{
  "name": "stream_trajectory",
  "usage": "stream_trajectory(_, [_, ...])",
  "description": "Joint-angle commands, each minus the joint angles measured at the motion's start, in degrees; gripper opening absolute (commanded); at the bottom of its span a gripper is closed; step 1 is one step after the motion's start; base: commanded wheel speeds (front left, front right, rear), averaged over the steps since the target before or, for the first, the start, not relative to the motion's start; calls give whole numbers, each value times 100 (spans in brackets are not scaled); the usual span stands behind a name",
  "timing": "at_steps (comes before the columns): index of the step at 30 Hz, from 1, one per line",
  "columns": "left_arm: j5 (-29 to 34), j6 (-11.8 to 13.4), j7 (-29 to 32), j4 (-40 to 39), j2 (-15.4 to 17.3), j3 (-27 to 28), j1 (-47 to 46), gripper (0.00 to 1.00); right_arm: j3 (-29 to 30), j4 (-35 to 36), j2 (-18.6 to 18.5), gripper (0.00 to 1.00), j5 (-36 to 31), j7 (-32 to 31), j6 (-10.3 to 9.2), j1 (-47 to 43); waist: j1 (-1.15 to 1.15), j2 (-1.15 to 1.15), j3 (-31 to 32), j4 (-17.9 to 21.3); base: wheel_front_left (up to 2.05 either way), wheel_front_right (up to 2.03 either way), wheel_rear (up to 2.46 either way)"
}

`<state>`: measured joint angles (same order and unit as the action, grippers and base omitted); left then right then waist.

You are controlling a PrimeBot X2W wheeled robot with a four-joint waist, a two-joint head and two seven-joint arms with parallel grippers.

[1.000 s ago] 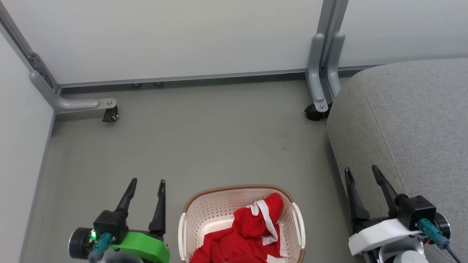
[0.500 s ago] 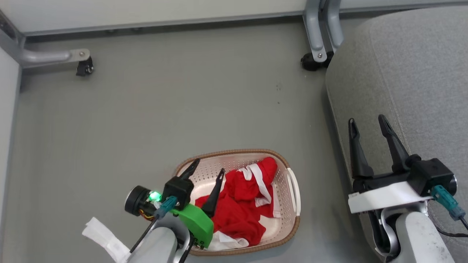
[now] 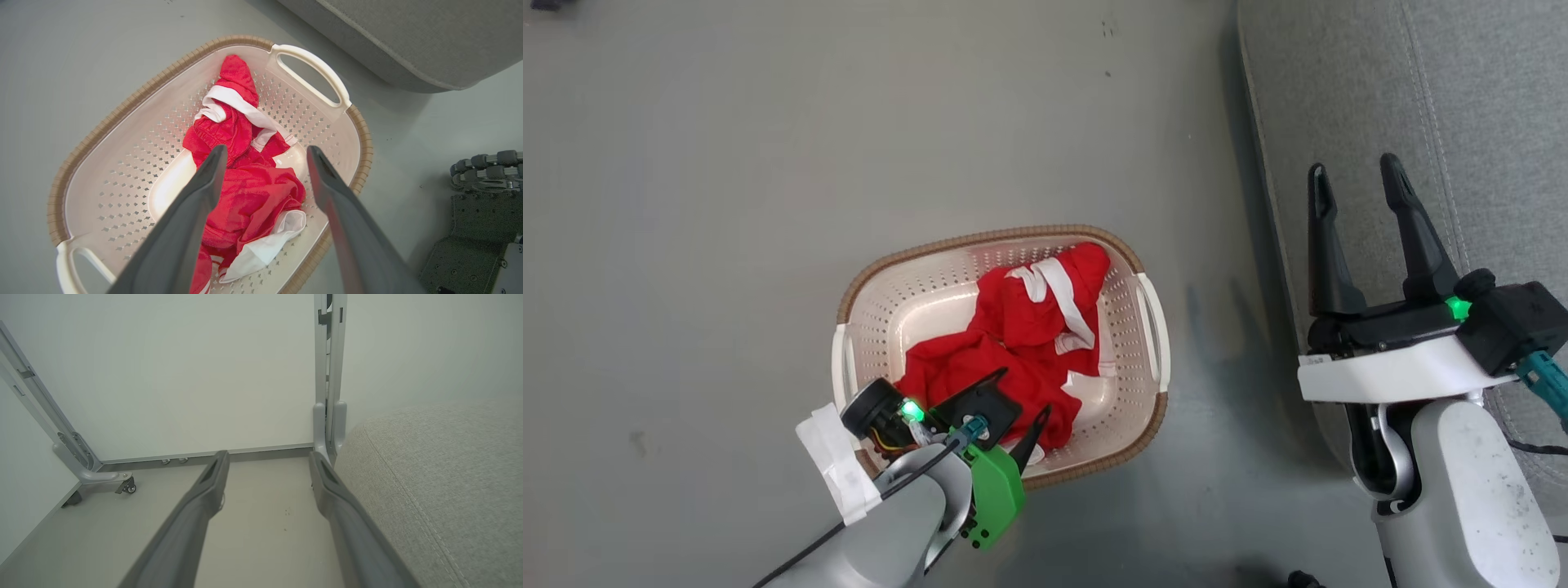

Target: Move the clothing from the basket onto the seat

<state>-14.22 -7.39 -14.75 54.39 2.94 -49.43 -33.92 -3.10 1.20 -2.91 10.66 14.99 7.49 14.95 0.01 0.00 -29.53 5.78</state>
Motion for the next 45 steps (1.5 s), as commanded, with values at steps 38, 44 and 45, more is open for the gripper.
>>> stream_trajectory(38, [424, 29, 1493, 1906, 853, -1506, -1917, 100, -783, 384, 2, 100, 1391, 24, 0, 703, -1, 0, -2653, 1600, 0, 0, 0])
stream_trajectory(44, [431, 7, 1907, 1933, 992, -1637, -1988, 40, -828, 406, 1, 100, 1451, 24, 0, 756, -1, 0, -2763, 1690, 0, 0, 0])
stream_trajectory(45, [426, 4, 1977, 1936, 1022, -1654, -1992, 0, -832, 407, 1, 100, 1451, 24, 0, 759, -1, 0, -2770, 1700, 0, 0, 0])
